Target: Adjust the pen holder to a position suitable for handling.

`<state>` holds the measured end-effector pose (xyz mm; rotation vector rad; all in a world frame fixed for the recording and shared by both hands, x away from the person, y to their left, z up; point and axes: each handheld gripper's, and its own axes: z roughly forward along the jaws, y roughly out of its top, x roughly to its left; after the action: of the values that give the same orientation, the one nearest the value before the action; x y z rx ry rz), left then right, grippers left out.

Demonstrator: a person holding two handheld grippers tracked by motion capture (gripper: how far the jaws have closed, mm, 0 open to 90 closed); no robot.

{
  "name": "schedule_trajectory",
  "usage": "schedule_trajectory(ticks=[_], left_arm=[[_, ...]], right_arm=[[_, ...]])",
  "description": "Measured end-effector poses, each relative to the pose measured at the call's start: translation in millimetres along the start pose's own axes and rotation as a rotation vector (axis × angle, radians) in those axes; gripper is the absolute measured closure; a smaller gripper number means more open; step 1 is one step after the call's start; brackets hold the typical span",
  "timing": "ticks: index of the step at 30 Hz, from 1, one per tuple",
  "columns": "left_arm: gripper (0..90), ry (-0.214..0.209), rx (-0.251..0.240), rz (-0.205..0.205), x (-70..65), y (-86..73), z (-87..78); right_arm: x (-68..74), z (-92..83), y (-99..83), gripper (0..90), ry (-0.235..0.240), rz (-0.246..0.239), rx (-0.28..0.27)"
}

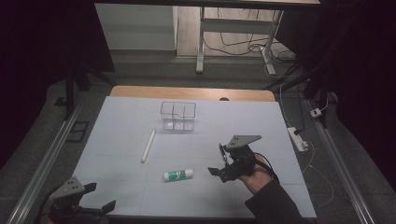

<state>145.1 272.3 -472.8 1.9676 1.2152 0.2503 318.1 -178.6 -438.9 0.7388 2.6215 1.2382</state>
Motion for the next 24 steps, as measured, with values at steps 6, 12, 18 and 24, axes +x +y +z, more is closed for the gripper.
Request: schedule_trajectory(ticks=[6,12,18,24], left_arm=[[2.4,0.0,-0.001,-0.001,0.2,0.0,0.0],[2.4,-0.001,-0.001,-0.002,0.3,0.0,0.0],[2.5,-0.003,-0.003,-0.001,0.4,-0.2,-0.3],[2.5,-0.005,-0.004,-0.001,0.6,-0.3,-0.4]], right_arm=[[-11.5,11.3,8.0,0.0,-0.011,0.016,0.003],[-18.0,25.4,20.6,0.0,-0.015,0.022,0.017],[-22.5,45.3,36.6,0.0,-0.018,0.022,0.061],[-24.6,59.8,45.6,0.0,-0.029,0.012,0.091]])
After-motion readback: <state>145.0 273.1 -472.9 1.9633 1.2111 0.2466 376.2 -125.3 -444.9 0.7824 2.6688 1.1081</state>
